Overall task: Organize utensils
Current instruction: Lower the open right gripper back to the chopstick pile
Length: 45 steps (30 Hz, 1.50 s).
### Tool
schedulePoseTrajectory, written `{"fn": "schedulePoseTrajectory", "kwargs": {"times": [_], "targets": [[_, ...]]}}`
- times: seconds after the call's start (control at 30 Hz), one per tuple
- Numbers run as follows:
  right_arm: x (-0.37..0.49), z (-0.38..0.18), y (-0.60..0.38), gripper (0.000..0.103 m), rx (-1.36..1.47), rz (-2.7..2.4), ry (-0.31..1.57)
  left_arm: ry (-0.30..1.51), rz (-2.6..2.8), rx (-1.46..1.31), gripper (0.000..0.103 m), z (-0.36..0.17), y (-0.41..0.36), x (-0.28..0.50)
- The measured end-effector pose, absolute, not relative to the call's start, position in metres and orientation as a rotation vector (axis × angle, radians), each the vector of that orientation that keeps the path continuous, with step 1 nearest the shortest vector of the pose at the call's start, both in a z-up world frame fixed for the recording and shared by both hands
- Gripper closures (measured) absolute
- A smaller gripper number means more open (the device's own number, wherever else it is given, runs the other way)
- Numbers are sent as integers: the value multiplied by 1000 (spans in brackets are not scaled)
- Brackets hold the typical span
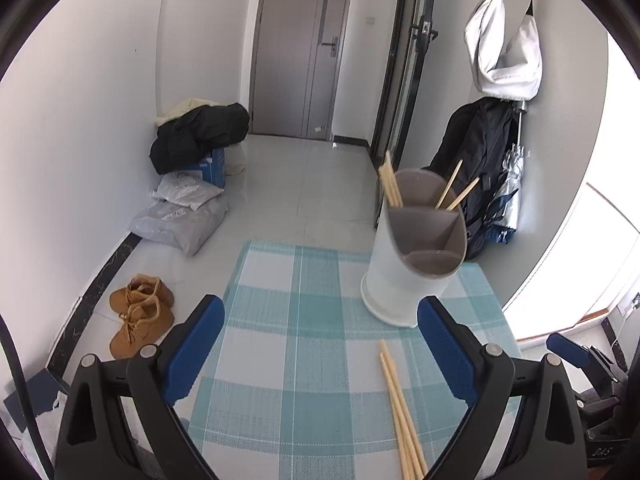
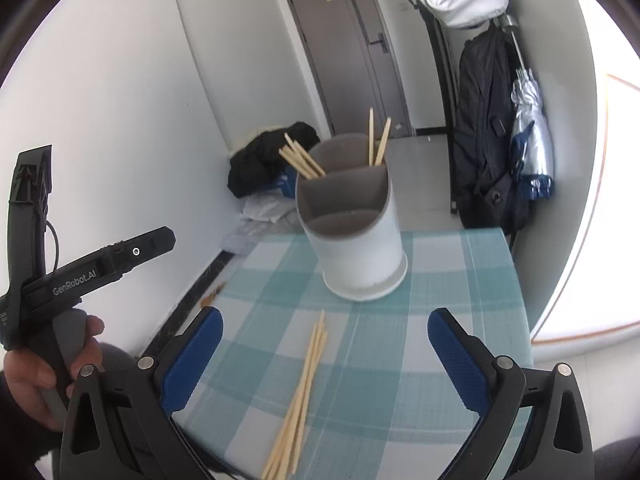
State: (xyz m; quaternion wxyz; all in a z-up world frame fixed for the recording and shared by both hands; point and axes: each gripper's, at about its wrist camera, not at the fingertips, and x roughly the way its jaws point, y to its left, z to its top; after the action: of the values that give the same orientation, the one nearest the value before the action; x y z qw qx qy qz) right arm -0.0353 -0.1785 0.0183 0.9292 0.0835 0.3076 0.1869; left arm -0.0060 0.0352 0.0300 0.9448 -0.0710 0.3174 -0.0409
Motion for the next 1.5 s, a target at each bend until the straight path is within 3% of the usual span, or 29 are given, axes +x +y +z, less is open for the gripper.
{"fn": "schedulePoseTrajectory", "kwargs": {"times": [0.3, 0.5, 0.63, 0.73, 0.83, 1.1, 1.23, 1.43, 1.5], "targets": [[-37, -19, -175, 0, 124, 342, 731, 748, -54, -203, 8, -13, 47, 4], [-24, -41, -168, 7, 102, 341, 835, 800, -24, -257, 8, -26, 59, 11], [-9, -53, -158, 21, 73, 355, 913, 817, -2, -271, 8, -30, 64, 15], [12, -58, -149, 23, 63, 357, 965, 831, 18, -309, 8, -31, 72, 18], [34, -64, -144, 38, 97, 378, 1015, 859, 28, -369, 8, -36, 83, 22], [73, -68, -109, 42, 37, 417, 1057, 895, 66, -463, 8, -43, 101, 26], [86, -78, -101, 64, 40, 383, 1087, 913, 76, -491, 8, -46, 104, 29], [90, -86, -94, 69, 60, 376, 1107, 917, 80, -510, 8, -47, 107, 30], [89, -87, -90, 76, 54, 384, 1109, 921, 78, -510, 8, -47, 107, 31]]}}
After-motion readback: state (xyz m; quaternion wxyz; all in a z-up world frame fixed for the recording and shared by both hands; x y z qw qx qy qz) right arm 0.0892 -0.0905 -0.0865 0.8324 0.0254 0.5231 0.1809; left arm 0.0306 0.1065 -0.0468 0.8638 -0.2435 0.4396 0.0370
